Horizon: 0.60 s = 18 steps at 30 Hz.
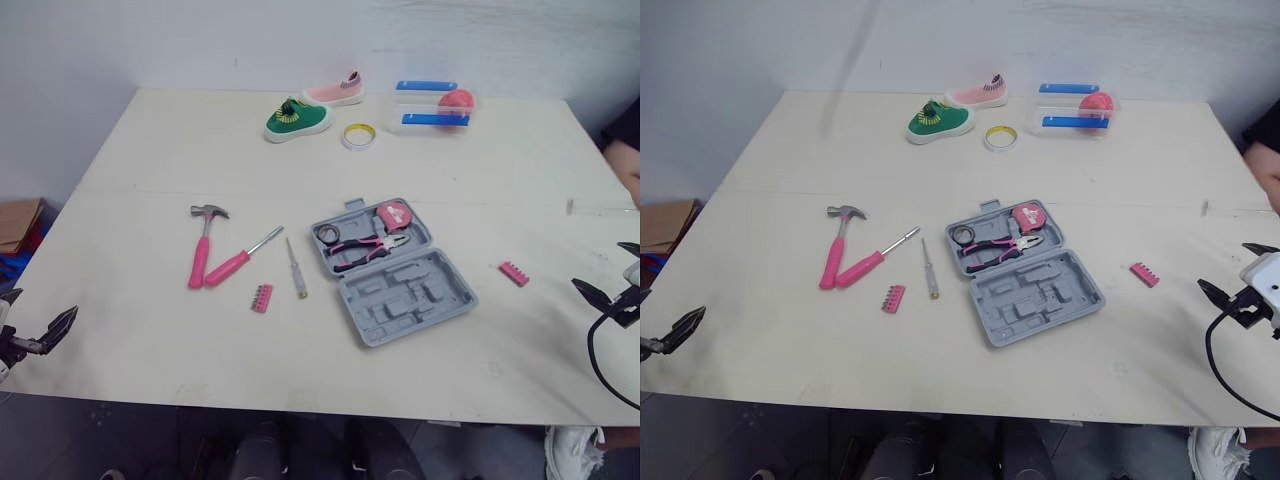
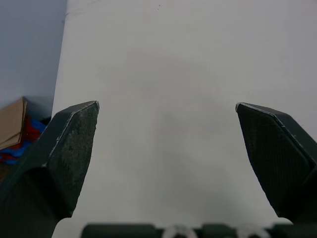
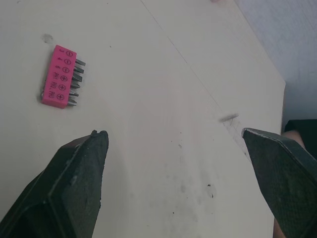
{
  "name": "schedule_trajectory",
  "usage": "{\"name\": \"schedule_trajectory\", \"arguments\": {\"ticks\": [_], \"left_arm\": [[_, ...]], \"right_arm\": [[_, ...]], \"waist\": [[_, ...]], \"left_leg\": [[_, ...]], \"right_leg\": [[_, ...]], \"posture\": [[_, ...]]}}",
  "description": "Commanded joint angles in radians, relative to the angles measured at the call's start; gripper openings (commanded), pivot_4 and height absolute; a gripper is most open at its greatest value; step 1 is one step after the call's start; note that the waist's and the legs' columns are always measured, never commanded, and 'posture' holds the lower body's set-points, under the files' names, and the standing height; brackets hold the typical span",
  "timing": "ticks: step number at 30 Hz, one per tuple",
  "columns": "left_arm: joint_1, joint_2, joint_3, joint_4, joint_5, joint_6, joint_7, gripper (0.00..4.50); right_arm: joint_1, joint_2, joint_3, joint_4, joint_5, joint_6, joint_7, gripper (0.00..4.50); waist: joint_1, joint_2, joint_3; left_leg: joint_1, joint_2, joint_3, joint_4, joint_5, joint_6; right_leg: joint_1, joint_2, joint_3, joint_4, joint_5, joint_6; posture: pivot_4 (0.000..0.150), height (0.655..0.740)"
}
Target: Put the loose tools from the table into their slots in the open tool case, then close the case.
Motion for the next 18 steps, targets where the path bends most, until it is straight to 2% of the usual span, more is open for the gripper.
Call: {"name": "schedule_trajectory", "arguments": {"ticks": [1,6,9,11,15,16,18], "left_arm": [[-0.003,0.005,0.007,-0.061,-0.027,0.010,-0.012,4.47],[-0.020,-0.002,-0.055,-0.242,-0.100,0.104,-0.054,4.47],[-0.016,-0.003,-0.127,-0.378,-0.130,0.180,-0.069,4.47],[-0.048,-0.012,-0.199,-0.486,-0.169,0.256,-0.052,4.47],[-0.158,-0.031,-0.364,-0.595,-0.141,0.361,0.015,4.47],[-0.193,-0.040,-0.410,-0.604,-0.117,0.379,0.039,4.49],[-0.256,-0.001,-0.559,-0.620,0.002,0.337,-0.001,3.92]], "right_arm": [[-0.033,-0.020,-0.023,-0.033,0.016,0.030,-0.009,4.50],[-0.132,0.060,0.040,-0.113,0.054,0.146,0.028,4.50],[-0.148,0.094,0.052,-0.253,0.168,0.337,0.114,4.50],[-0.167,0.111,0.081,-0.313,0.162,0.375,0.122,4.50],[-0.240,0.138,0.140,-0.329,0.109,0.426,0.095,4.50],[-0.260,0.145,0.152,-0.323,0.106,0.448,0.096,4.26],[-0.295,0.164,0.175,-0.336,0.142,0.527,0.134,3.64]], "waist": [[0.000,0.000,0.000],[-0.004,-0.002,-0.001],[-0.001,-0.002,-0.001],[0.003,-0.001,-0.001],[0.005,-0.001,-0.001],[0.006,-0.001,-0.001],[0.007,-0.001,-0.001]], "left_leg": [[0.000,0.000,0.000,0.000,0.000,0.000],[0.000,0.000,0.000,0.001,0.000,0.000],[0.000,0.001,0.000,0.001,0.003,0.003],[0.000,0.001,0.000,0.001,0.002,0.004],[0.000,0.000,0.000,0.003,0.002,0.005],[0.000,0.000,0.000,0.003,0.002,0.005],[0.000,0.000,0.000,0.004,0.003,0.005]], "right_leg": [[0.000,0.000,0.000,0.000,0.000,0.000],[0.000,0.000,0.001,0.002,0.001,0.000],[0.000,0.001,0.001,0.002,0.000,0.000],[0.000,0.001,0.002,0.002,0.000,0.000],[0.000,0.001,0.002,0.003,0.001,0.001],[0.000,0.001,0.002,0.004,0.001,0.001],[0.000,0.001,0.002,0.005,0.001,0.001]], "posture": [[0.150,0.7400],[0.150,0.7400],[0.150,0.7400],[0.150,0.7400],[0.150,0.7400],[0.150,0.7400],[0.150,0.7400]]}}
